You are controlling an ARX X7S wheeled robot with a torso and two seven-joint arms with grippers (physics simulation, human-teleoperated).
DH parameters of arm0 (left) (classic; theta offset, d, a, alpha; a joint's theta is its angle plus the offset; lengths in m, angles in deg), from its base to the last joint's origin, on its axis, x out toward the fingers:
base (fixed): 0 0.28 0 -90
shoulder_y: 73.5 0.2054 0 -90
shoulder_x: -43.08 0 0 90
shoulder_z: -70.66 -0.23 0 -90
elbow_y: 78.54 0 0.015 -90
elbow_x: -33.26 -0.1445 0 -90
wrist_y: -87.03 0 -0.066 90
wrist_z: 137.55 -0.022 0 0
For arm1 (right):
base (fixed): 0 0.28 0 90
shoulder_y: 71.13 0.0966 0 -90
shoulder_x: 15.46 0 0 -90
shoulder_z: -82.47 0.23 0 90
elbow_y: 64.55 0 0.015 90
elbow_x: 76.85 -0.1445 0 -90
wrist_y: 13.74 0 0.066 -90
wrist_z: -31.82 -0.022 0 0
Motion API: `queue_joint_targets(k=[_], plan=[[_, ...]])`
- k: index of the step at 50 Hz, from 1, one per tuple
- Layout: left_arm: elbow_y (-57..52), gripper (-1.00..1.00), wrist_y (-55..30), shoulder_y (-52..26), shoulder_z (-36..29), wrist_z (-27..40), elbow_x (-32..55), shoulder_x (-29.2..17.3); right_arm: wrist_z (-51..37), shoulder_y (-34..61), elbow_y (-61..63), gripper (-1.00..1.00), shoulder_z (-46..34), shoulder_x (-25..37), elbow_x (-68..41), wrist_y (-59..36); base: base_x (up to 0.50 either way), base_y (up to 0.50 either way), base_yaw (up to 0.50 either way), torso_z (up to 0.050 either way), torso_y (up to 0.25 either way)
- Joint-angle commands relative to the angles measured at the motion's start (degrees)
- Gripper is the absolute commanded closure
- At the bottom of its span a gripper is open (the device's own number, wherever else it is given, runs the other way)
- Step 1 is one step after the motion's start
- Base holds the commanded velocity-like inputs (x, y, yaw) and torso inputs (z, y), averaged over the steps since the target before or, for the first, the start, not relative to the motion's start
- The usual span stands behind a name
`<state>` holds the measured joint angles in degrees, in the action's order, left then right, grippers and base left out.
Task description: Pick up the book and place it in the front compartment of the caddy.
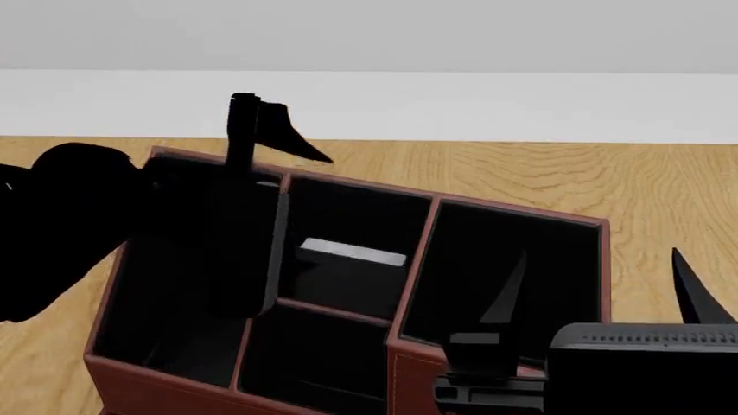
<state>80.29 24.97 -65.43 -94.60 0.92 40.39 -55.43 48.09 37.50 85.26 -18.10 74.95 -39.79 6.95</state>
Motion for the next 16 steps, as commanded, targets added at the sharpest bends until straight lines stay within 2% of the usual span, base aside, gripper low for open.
queue_joint_targets(k=[1,8,12,13,16], plan=[[-13.71,-1.0,-7.77,0.48,1.28,0.78,1.19,-5.86,-0.3,0.5,-0.01,-1.0,-0.68,0.1,-0.05,-0.5,0.0,0.0,0.0,0.0,0.0],[-37.65,-1.0,-20.43,1.93,4.93,3.95,7.46,-14.55,0.07,0.71,0.0,-1.0,-0.56,-0.04,0.39,-0.55,0.0,0.0,0.0,0.0,0.0],[-52.11,-1.0,-29.89,3.73,7.42,9.71,11.6,-19.27,0.16,1.24,0.03,-1.0,-1.12,0.04,0.59,-1.07,0.0,0.0,0.0,0.0,0.0],[-57.47,-1.0,-33.73,4.01,8.07,13.65,11.3,-20.89,0.65,1.48,0.07,-1.0,-1.22,-0.03,1.19,-1.22,0.0,0.0,0.0,0.0,0.0],[-68.49,-1.0,-39.27,6.42,13.06,19.03,19.93,-24.3,1.76,1.95,0.13,-1.0,-1.11,-0.25,2.43,-1.41,0.0,0.0,0.0,0.0,0.0]])
